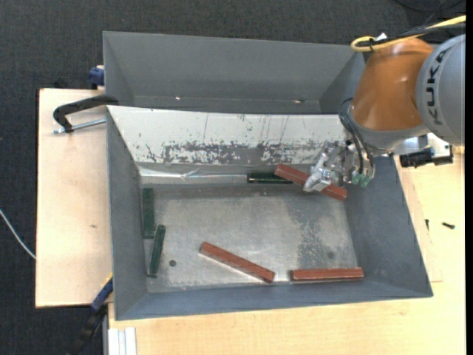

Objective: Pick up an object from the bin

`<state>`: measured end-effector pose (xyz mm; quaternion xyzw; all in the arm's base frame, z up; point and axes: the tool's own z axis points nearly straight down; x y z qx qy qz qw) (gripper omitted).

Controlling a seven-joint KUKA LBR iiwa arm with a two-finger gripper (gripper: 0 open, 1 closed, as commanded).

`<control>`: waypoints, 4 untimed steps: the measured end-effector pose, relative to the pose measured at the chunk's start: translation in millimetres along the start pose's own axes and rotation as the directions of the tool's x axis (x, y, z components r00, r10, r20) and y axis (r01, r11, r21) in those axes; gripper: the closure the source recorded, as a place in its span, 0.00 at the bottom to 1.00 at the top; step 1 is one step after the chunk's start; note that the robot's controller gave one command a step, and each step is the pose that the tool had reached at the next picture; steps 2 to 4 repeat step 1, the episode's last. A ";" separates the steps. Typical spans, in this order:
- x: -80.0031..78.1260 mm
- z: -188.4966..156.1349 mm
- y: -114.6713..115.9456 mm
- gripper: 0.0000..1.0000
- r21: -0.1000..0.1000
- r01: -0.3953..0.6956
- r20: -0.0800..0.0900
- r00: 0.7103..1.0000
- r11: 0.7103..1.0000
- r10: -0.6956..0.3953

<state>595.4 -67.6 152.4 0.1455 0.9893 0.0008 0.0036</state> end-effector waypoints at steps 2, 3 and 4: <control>-0.2 -8.7 0.2 1.00 0.000 0.000 -0.001 1.000 1.000 0.000; -0.2 -8.7 0.2 1.00 0.000 0.000 -0.001 1.000 1.000 0.000; -0.2 -8.7 0.2 1.00 0.000 0.000 -0.001 1.000 1.000 0.000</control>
Offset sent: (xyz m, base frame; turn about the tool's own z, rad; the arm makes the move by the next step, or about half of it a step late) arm 0.0000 -0.0001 0.0095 0.0000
